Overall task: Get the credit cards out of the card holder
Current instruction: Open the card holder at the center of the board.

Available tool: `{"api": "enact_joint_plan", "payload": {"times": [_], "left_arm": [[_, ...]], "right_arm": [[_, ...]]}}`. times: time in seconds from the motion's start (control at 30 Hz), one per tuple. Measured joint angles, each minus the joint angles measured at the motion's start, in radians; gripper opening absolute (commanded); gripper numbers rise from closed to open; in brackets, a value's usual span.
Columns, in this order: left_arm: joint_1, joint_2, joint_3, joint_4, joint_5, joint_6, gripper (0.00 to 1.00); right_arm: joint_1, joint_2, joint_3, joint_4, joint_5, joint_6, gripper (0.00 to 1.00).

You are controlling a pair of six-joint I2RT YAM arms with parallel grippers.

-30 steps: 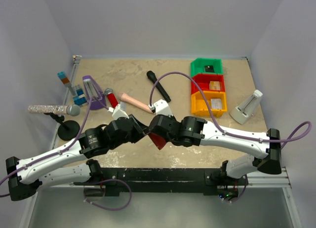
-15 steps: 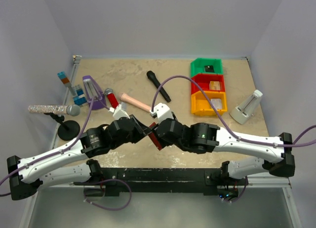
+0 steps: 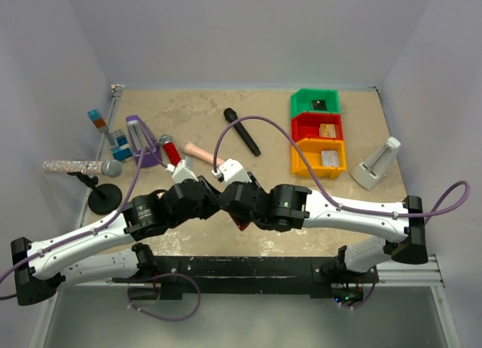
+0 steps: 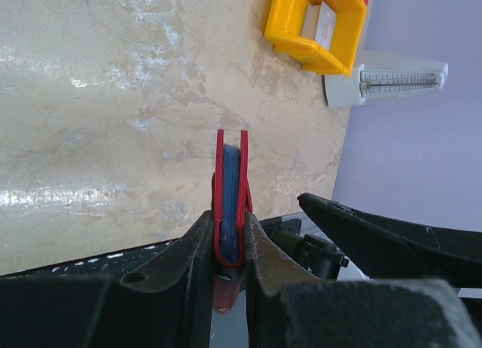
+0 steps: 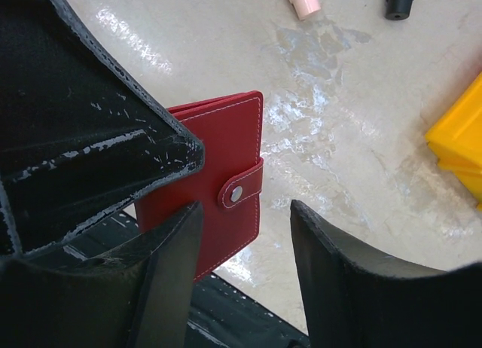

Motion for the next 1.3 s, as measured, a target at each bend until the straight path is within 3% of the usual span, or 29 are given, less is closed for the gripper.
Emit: {"api": "enact_joint_plan", "payload": {"times": [0.63,1.0,1.17,1.3], "left_arm": [[0.0,-0.013,-0.001,-0.01,0.003,0.019,0.0],[0.0,-0.021,-0.014,0.018,0.003,0.019,0.0],[0.0,-0.023,-0.017,0.03,0.003,0.019,0.0],[0.0,-0.025,-0.018,0.032,0.003,0.019,0.0]], "right_arm": [[0.002,0.087,0.058,-0.081,0.024,0.032,0.38],[0.002,0.087,0.058,-0.078,0.021,0.035,0.17],[0.002,0.087,0.058,-0.073,0.018,0.035,0.0],[0.001,0.087,0.058,-0.073,0.018,0.034,0.0]]}}
